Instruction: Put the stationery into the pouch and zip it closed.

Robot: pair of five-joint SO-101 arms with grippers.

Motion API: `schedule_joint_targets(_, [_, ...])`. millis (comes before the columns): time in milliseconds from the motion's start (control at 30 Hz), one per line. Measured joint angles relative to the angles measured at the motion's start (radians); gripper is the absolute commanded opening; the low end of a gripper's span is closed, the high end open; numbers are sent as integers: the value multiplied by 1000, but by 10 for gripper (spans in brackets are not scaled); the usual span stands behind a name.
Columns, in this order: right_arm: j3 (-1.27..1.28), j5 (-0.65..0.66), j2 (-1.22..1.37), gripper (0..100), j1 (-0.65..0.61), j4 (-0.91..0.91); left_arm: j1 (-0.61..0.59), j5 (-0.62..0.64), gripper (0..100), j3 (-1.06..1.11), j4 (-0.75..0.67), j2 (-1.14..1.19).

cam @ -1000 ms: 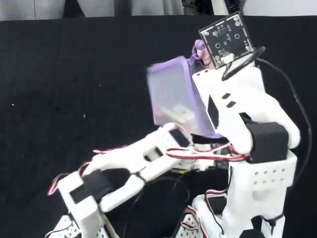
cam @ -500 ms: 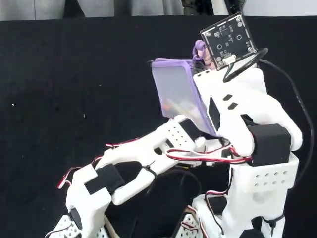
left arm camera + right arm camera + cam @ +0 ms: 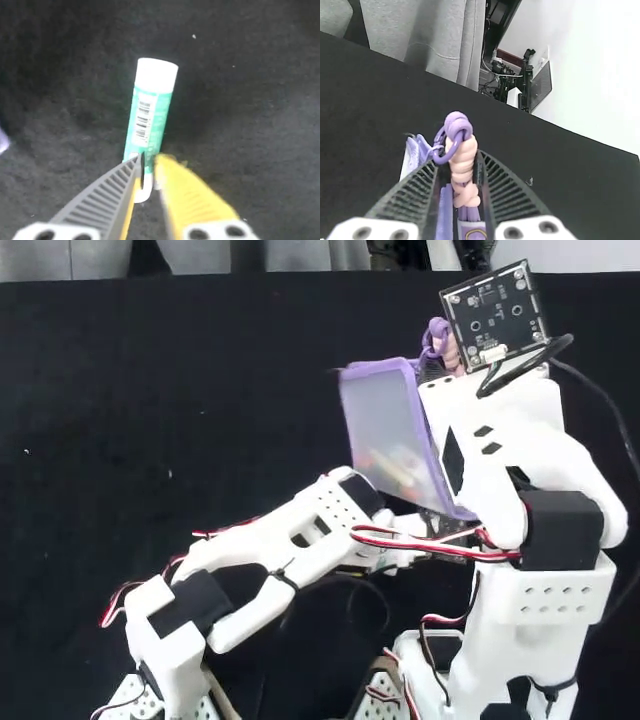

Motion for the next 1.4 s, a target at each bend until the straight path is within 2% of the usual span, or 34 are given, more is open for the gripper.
schedule_joint_targets(333, [0,0,0,11,0,0,-3,0,195,0,-14,0])
schedule_joint_targets(533, [0,0,0,11,0,0,-20,-2,195,2,-72,3])
schedule_joint_targets(933, [0,0,0,11,0,0,-66,-5,194,-118,-64,157])
schedule_joint_targets(1000, [0,0,0,11,0,0,-66,-6,171,-137,-58,170])
schedule_joint_targets(1133, [0,0,0,11,0,0,-66,-37,28,-176,3,190])
schedule_joint_targets(1233, [0,0,0,11,0,0,-64,-77,48,-180,44,190])
schedule_joint_targets(1400, [0,0,0,11,0,0,-66,-86,29,-181,92,190])
